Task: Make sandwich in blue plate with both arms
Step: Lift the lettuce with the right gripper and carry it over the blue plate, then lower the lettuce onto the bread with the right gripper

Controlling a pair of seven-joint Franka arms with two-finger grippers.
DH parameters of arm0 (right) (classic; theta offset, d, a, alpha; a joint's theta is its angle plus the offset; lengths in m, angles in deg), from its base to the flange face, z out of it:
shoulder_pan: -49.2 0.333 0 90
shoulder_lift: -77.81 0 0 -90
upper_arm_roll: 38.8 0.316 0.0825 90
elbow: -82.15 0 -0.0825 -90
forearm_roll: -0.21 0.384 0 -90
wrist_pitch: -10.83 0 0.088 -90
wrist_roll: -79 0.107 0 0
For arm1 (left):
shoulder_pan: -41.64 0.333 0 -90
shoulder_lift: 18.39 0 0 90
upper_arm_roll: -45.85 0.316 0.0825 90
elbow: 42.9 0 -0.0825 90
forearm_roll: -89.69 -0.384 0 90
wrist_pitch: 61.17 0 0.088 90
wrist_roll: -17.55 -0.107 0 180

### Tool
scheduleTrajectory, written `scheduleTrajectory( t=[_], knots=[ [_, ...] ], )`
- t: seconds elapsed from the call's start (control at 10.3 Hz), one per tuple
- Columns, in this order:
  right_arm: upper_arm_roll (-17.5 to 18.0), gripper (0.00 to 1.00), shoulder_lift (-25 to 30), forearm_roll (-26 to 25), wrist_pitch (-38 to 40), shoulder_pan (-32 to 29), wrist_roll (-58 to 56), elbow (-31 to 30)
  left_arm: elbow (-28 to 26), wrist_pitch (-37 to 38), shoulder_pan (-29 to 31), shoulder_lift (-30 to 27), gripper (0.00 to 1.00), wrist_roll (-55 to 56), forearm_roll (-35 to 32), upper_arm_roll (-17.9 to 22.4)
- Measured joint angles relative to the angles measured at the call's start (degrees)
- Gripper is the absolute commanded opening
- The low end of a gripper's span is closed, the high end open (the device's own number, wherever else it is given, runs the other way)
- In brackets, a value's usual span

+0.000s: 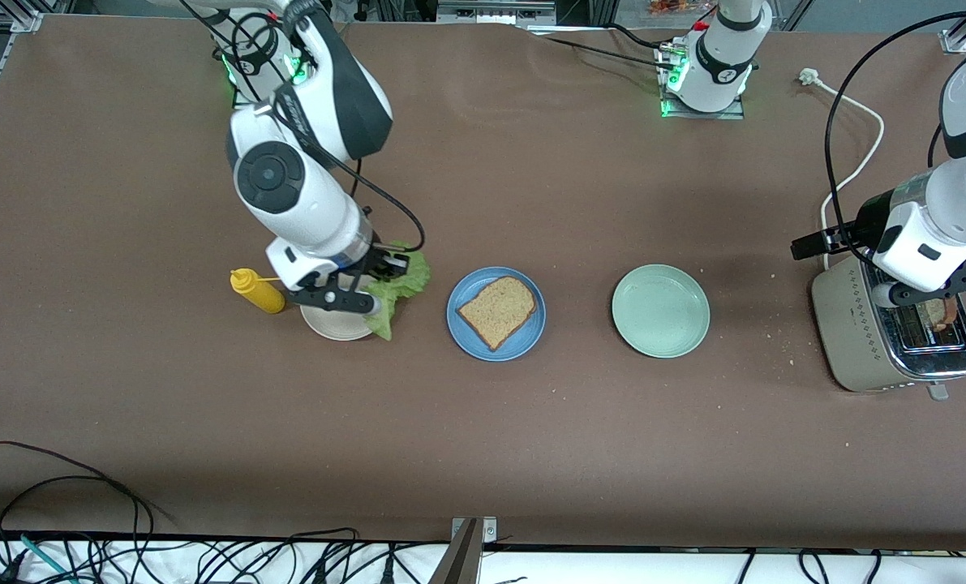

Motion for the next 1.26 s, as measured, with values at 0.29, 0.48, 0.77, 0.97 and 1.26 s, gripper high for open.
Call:
scheduleTrajectory(
  t=[0.29, 0.48, 0.77, 0.97, 1.26],
  knots=[
    [0.03, 0.0, -5.5, 6.45, -9.88, 2.71, 0.46, 0.01, -0.04, 0.02, 0.02, 0.05, 1.0, 0.0, 0.0, -0.01],
    [0.1, 0.0, -9.24, 7.18, -16.64, 6.04, 1.84, -0.02, -0.04, 0.02, 0.03, 0.05, 1.0, 0.0, 0.0, -0.02],
    [0.12, 0.0, -14.52, 7.25, -24.92, 10.81, 9.68, -0.07, -0.05, 0.02, 0.05, 0.05, 1.0, 0.0, 0.0, -0.02],
    [0.1, 0.0, -15.97, 7.27, -26.87, 11.89, 12.69, -0.05, -0.05, 0.02, 0.05, 0.05, 1.0, 0.0, 0.0, -0.02],
    [0.11, 1.0, -17.55, 7.27, -29.53, 13.88, 14.41, -0.05, -0.05, 0.02, 0.06, 0.05, 1.0, 0.0, 0.0, -0.02]
  ],
)
